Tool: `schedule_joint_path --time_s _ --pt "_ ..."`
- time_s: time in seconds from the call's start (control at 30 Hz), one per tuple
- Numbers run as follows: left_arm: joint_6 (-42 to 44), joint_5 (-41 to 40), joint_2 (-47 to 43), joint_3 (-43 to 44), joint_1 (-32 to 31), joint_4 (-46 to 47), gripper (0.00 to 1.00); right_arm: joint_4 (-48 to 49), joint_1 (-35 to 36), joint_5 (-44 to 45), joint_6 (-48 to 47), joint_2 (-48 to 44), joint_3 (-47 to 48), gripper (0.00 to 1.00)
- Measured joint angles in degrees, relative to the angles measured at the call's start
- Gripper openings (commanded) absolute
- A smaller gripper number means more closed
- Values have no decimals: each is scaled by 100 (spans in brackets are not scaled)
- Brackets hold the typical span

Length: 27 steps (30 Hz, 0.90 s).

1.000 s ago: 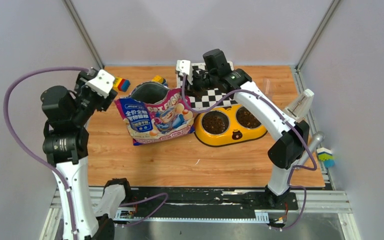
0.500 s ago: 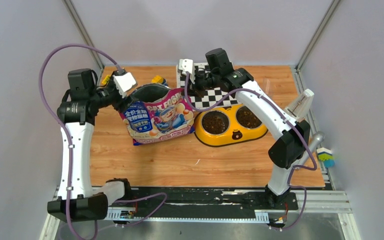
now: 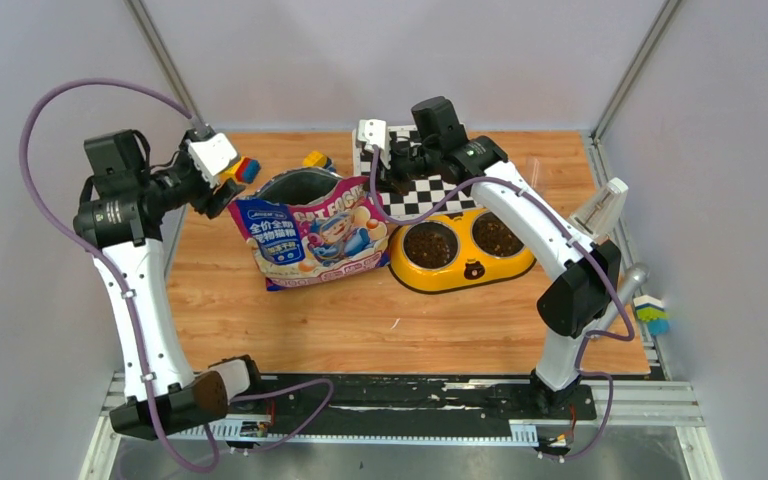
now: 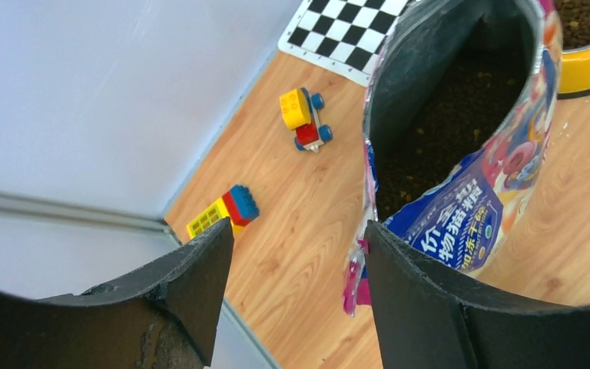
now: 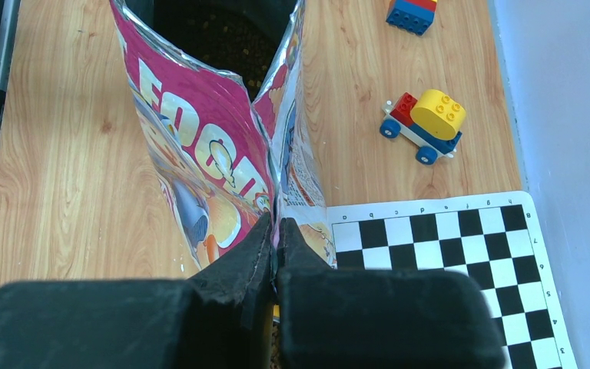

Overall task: Serve the pet food
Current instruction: Close the pet food bag at the center of the board.

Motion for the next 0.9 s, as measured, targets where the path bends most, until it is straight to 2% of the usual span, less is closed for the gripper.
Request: schedule_joint_path --time_s 0.07,0.2,0.37,0.43,0.6,0.9 --pt "203 101 50 142 35 -245 70 -2 0 0 0 0 0 0" --pt "1102 313 415 588 33 -1316 69 -2 0 2 -2 0 0 0" --pt "1823 212 824 442 -92 -2164 66 -2 0 2 0 0 0 0" --pt "1875 59 800 238 -214 -2188 62 -2 0 2 2 0 0 0" --pt "1812 -280 605 -61 -479 -1893 44 -13 0 -11 4 0 0 0" --pt "1672 -555 581 -90 -592 -1593 41 -11 -7 -13 2 0 0 0"
